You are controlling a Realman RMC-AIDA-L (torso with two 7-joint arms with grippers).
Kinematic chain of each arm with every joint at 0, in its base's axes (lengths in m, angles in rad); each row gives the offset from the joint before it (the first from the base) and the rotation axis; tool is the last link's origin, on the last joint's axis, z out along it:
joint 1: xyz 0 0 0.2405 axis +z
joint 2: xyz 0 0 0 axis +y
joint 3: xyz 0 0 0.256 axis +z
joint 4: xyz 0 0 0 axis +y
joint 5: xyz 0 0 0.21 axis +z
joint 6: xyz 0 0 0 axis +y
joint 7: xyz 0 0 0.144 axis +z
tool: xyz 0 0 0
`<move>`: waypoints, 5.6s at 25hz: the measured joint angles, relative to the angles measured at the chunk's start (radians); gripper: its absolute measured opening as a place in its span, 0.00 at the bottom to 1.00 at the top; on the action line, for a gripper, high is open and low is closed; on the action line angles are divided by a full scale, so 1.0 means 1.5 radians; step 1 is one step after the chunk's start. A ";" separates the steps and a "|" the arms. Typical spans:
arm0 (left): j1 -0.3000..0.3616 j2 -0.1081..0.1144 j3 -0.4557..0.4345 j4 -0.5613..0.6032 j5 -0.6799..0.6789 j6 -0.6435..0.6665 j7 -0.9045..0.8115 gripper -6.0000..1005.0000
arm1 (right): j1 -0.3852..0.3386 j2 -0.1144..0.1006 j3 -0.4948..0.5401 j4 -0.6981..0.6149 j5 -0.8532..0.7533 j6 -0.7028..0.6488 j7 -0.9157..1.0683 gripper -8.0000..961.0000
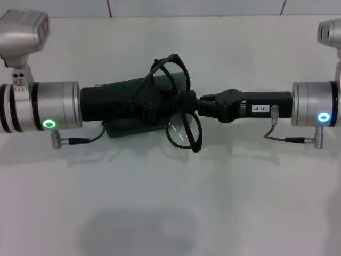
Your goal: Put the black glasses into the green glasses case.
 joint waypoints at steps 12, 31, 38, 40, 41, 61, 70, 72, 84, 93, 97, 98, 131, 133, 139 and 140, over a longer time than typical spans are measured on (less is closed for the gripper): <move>0.027 0.013 0.006 0.003 0.002 0.041 0.000 0.01 | -0.068 -0.007 0.008 -0.063 0.042 0.021 -0.009 0.06; 0.056 0.016 0.013 0.003 0.072 0.054 -0.003 0.02 | -0.189 -0.005 0.029 -0.311 0.015 0.069 -0.463 0.06; 0.047 0.015 0.013 0.003 0.072 0.054 -0.005 0.02 | -0.175 -0.001 -0.067 -0.311 0.026 0.128 -0.504 0.06; 0.046 0.015 0.013 0.003 0.072 0.054 -0.005 0.02 | -0.171 -0.001 -0.090 -0.305 0.046 0.138 -0.514 0.06; 0.046 0.015 0.013 0.003 0.072 0.053 -0.005 0.02 | -0.170 -0.001 -0.095 -0.304 0.051 0.139 -0.516 0.06; 0.034 0.009 0.013 0.002 0.068 0.049 -0.005 0.03 | -0.162 -0.001 -0.226 -0.302 0.174 0.099 -0.512 0.06; 0.030 0.006 0.013 0.003 0.066 0.049 -0.005 0.03 | -0.161 -0.001 -0.281 -0.302 0.200 0.079 -0.511 0.06; 0.030 0.006 0.012 0.003 0.066 0.049 -0.005 0.03 | -0.161 -0.001 -0.281 -0.302 0.200 0.072 -0.509 0.06; 0.029 0.006 0.010 0.003 0.066 0.046 -0.005 0.03 | -0.164 -0.001 -0.277 -0.302 0.201 0.054 -0.498 0.06; 0.047 0.014 0.012 0.003 0.070 0.046 -0.005 0.04 | -0.163 -0.001 -0.262 -0.301 0.209 0.073 -0.503 0.04; 0.071 0.025 0.009 0.006 0.071 0.044 -0.005 0.04 | -0.153 -0.001 -0.260 -0.294 0.210 0.119 -0.506 0.04; 0.086 0.029 0.007 0.014 0.069 0.043 -0.005 0.04 | -0.147 -0.001 -0.261 -0.288 0.210 0.129 -0.506 0.04; 0.143 0.044 0.012 0.037 0.073 0.000 0.003 0.05 | 0.095 -0.001 -0.465 -0.174 0.138 0.432 -0.252 0.04; 0.142 0.044 0.013 0.037 0.073 0.000 0.003 0.05 | 0.094 -0.001 -0.465 -0.176 0.136 0.433 -0.251 0.04; 0.141 0.044 0.013 0.037 0.073 -0.001 0.003 0.05 | 0.091 -0.001 -0.475 -0.173 0.135 0.433 -0.251 0.04; 0.141 0.044 0.013 0.037 0.073 -0.001 0.003 0.05 | 0.091 -0.001 -0.480 -0.173 0.135 0.434 -0.251 0.04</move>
